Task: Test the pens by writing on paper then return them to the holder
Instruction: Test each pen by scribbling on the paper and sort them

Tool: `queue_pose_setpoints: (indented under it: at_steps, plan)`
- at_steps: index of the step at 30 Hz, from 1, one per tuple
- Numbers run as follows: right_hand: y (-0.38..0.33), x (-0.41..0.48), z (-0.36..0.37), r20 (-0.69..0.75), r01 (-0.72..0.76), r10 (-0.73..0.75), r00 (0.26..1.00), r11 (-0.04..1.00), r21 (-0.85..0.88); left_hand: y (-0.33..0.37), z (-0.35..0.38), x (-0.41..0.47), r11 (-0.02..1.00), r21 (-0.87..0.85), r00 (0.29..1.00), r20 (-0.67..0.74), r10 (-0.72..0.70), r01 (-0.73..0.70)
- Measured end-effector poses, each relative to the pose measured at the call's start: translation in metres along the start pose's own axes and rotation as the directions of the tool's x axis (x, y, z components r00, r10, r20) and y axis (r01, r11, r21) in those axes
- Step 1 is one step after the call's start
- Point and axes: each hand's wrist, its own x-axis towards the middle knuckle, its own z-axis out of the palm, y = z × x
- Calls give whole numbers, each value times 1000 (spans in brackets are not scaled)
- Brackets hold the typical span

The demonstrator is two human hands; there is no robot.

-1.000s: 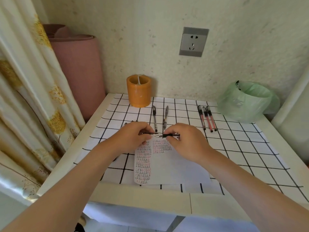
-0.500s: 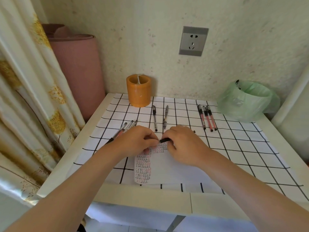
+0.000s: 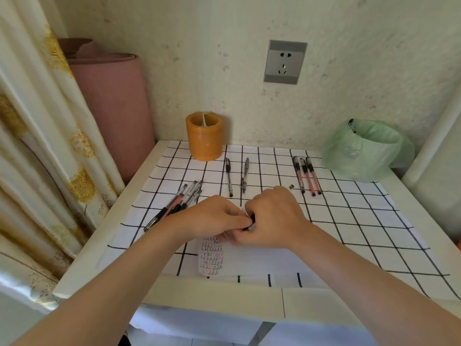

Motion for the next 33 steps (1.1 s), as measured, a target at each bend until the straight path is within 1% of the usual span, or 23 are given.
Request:
queue_pose_setpoints:
  at_steps: [2, 4, 5, 7, 9, 11, 13, 16, 17, 19, 20, 22, 24, 26, 28, 30, 33]
  plan:
    - [-1, 0, 0, -21, -34, 35, 999, 998, 51, 1, -1, 0, 1000, -10, 1000, -6, -7, 7]
    - [2, 1, 3, 0, -12, 12, 1000, 996, 90, 0, -4, 0, 1000, -9, 999, -24, -23, 23]
    - [5, 2, 4, 25, 1, -4, 1000, 994, 110, 0, -6, 1, 1000, -1, 998, -52, -30, 30]
    - [12, 2, 7, 99, -1, -19, 995, 979, 202, -1, -11, 3, 999, 28, 983, -178, -34, 40]
    - [19, 0, 11, 111, -46, 8, 994, 936, 350, -2, -20, 6, 999, 27, 935, -354, -30, 42]
    - [25, 0, 15, 92, -87, 54, 994, 904, 417, -4, -31, 7, 1000, -16, 872, -489, -23, 18]
    - [29, 3, 16, 73, -112, 88, 993, 882, 458, -6, -39, 7, 998, -60, 833, -552, -27, -7]
    - [32, 9, 16, 80, -179, 160, 984, 874, 452, -7, -44, 8, 993, -98, 800, -600, -3, -70]
    - [33, 12, 16, 75, -212, 200, 977, 872, 442, -8, -44, 8, 995, -70, 786, -618, 17, -77]
    - [34, 18, 14, 55, -290, 297, 953, 853, 434, -12, -44, 9, 995, 88, 756, -650, 84, -35]
    - [36, 22, 13, 64, -348, 358, 932, 826, 443, -16, -44, 10, 982, 189, 749, -650, 129, -5]
    - [41, 31, 14, 118, -476, 479, 870, 754, 453, -23, -43, 9, 938, 347, 766, -608, 207, 22]
    - [47, 38, 18, 175, -588, 574, 800, 691, 421, -30, -40, 13, 874, 486, 809, -520, 274, 17]
    - [49, 44, 24, 199, -652, 634, 747, 640, 407, -34, -34, 19, 798, 603, 853, -426, 302, 18]
    - [49, 50, 28, 193, -672, 657, 728, 629, 390, -36, -30, 26, 745, 667, 886, -357, 295, 20]
    - [47, 55, 32, 203, -670, 649, 733, 638, 381, -37, -26, 33, 688, 726, 912, -297, 284, 22]
    - [43, 61, 36, 268, -666, 610, 745, 688, 287, -35, -23, 40, 623, 782, 929, -239, 284, 11]
